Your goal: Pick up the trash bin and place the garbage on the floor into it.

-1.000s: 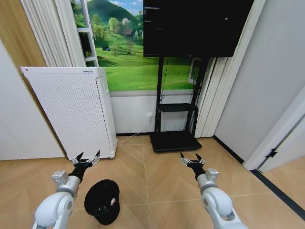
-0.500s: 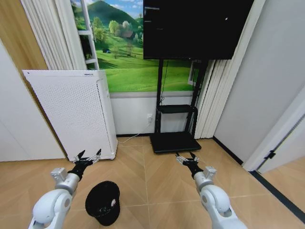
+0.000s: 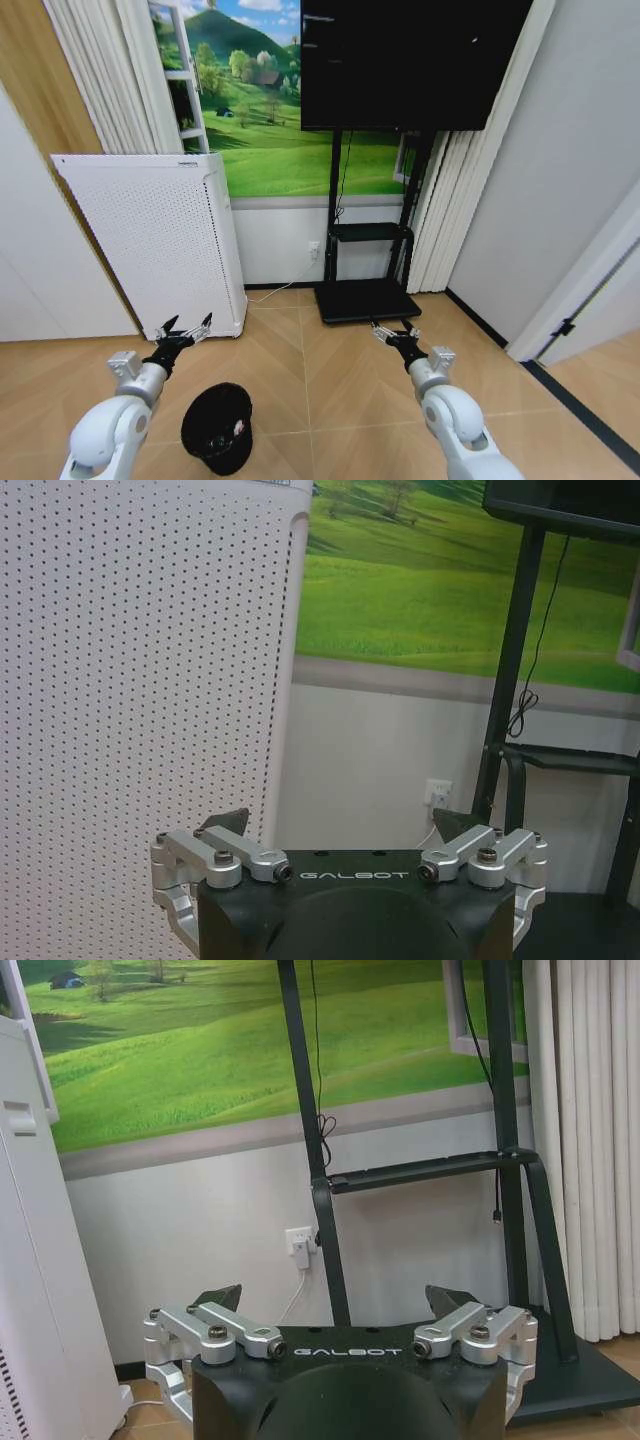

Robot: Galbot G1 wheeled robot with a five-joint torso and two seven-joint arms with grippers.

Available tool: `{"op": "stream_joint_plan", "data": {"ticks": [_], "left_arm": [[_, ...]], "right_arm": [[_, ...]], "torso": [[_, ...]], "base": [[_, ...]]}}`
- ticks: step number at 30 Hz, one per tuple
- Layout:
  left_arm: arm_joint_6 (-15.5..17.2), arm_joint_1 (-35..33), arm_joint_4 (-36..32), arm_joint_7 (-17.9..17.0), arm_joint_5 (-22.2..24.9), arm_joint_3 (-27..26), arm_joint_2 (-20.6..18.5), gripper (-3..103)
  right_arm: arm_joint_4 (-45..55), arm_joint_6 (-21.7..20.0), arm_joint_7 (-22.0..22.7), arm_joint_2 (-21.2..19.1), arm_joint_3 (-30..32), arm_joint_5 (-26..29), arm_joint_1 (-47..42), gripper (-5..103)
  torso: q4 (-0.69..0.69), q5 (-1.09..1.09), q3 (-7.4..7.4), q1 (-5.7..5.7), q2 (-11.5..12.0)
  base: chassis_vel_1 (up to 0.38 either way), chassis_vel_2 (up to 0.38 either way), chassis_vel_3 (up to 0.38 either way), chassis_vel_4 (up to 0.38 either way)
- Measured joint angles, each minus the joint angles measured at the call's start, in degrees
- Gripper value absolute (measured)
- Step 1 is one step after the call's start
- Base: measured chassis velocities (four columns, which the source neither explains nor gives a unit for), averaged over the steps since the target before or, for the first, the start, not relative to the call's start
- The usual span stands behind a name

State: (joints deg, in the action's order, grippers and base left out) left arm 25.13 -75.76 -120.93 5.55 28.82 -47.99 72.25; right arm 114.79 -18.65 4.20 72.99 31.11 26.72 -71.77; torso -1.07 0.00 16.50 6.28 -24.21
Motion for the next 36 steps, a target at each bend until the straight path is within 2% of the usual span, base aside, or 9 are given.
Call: {"op": "stream_joint_plan", "data": {"ticks": [36], "left_arm": [[0.78, 1.02, -0.12, -0.21, 0.82, -0.47, -1.51, 100]], "right_arm": [[0.90, -0.64, 0.02, -0.37, 0.44, 0.46, 0.15, 100]], "torso": [[0.00, 0.00, 5.22, 3.23, -8.47]], "base": [[0.000, 0.000, 0.000, 0.000]]}}
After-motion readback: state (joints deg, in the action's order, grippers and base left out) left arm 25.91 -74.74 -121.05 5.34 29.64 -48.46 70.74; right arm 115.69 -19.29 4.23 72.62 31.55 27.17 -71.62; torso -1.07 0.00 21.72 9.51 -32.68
